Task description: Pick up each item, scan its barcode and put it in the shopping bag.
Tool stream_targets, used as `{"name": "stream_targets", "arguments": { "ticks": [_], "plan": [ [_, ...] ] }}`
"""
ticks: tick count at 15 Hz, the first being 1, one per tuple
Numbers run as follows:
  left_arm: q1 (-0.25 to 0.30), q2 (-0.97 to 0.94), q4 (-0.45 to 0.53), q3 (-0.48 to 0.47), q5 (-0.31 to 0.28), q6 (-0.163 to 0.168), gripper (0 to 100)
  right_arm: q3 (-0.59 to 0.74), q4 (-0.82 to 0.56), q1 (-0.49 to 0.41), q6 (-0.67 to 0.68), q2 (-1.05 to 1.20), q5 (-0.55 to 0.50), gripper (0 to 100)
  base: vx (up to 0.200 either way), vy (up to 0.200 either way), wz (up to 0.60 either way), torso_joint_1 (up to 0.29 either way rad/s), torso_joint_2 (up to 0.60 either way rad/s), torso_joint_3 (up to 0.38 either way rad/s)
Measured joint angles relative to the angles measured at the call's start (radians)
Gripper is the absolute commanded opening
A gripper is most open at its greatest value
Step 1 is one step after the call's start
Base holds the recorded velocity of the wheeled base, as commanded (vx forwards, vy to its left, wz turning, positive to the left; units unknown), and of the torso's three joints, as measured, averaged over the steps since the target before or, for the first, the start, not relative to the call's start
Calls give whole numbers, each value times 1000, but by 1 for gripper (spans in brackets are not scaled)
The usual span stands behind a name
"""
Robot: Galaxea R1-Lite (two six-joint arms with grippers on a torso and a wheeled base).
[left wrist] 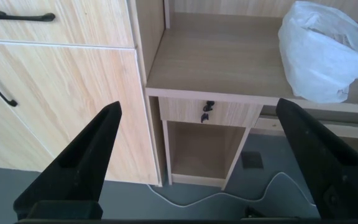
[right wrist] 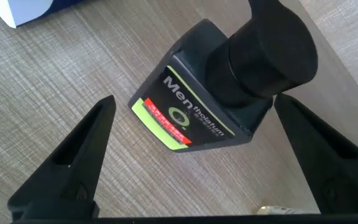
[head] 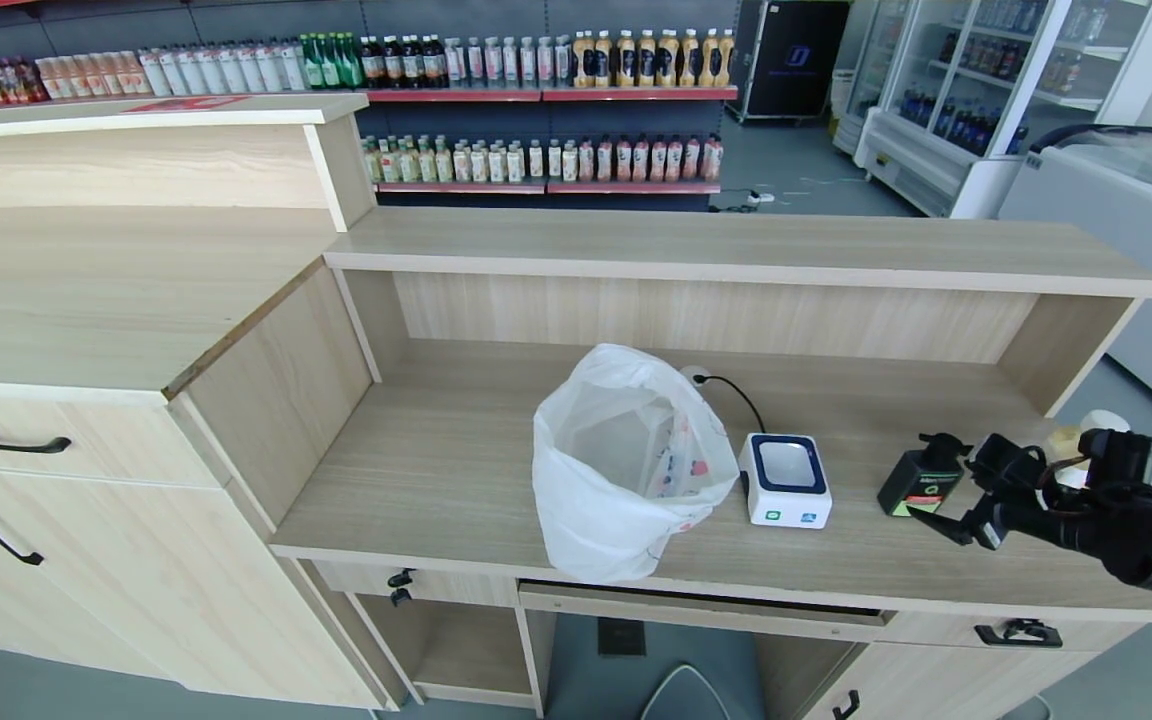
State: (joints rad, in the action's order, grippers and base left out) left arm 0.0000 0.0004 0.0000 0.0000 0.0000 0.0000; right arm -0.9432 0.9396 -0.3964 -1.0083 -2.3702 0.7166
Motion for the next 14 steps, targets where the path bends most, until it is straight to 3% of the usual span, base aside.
{"name": "stream_targets", "arguments": {
  "ticks": [10, 11, 14],
  "plan": [
    [0, 0, 0, 0, 0, 0, 100, -79, -2, 78, -7, -71, -8, 100, 0, 0, 0, 0, 0, 0],
    [0, 0, 0, 0, 0, 0, 100, -80, -2, 85, -7, -74, -18, 0, 0, 0, 0, 0, 0, 0],
    [0, 0, 0, 0, 0, 0, 100, -64, -2, 94, -13, -78, -36, 0, 0, 0, 0, 0, 0, 0]
  ]
}}
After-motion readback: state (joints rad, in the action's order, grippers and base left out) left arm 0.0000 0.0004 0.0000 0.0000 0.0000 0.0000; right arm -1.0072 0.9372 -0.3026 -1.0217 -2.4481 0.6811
